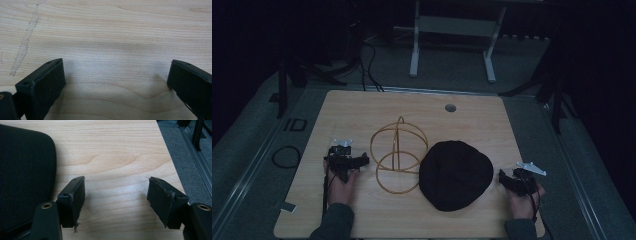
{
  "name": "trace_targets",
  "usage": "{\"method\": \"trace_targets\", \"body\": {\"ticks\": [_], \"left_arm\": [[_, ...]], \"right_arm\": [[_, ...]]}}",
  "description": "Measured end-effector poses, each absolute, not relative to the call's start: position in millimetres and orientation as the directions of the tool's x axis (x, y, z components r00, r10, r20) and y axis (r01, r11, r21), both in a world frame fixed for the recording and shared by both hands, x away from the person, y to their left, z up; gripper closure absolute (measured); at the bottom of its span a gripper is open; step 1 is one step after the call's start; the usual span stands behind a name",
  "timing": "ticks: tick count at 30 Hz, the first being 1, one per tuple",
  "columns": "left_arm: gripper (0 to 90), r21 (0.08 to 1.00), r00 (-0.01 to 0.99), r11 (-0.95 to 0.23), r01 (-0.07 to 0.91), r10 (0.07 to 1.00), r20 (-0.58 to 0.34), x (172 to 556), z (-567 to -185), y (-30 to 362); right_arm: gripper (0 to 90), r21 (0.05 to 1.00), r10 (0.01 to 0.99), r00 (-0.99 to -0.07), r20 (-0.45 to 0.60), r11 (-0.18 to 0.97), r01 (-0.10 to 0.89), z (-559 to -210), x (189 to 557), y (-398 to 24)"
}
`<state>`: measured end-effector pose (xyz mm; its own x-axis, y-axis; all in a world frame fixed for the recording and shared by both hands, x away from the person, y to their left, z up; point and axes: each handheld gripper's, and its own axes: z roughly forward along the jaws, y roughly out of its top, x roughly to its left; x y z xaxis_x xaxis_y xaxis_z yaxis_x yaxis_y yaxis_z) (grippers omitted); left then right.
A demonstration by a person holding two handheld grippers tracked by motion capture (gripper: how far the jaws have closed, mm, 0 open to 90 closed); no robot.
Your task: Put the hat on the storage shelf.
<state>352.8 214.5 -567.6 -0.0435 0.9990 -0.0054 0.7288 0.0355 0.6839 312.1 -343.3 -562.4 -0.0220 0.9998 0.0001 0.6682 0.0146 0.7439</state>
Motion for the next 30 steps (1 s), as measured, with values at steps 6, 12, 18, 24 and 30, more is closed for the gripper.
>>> {"method": "trace_targets", "body": {"ticks": [6,12,18,24,30], "left_arm": [[1.2,0.684,-0.043,0.035,0.728,0.999,-0.006,353,-568,215],[1.2,0.684,-0.043,0.035,0.729,0.999,-0.005,353,-568,215],[1.2,0.684,-0.044,0.035,0.729,0.999,-0.005,353,-568,215],[1.2,0.684,-0.044,0.036,0.729,0.999,-0.006,353,-568,214],[1.2,0.684,-0.044,0.035,0.728,0.999,-0.005,353,-568,214]], "right_arm": [[27.9,0.741,1.0,-0.029,0.0,0.019,0.671,-562,312,-344],[36.1,0.732,0.998,-0.068,-0.001,0.047,0.68,-560,312,-343],[46.0,0.71,0.991,-0.134,-0.019,0.108,0.695,-555,310,-336],[46.1,0.685,0.981,-0.188,-0.052,0.172,0.707,-552,310,-329],[46.2,0.663,0.97,-0.233,-0.066,0.217,0.716,-545,307,-326]]}}
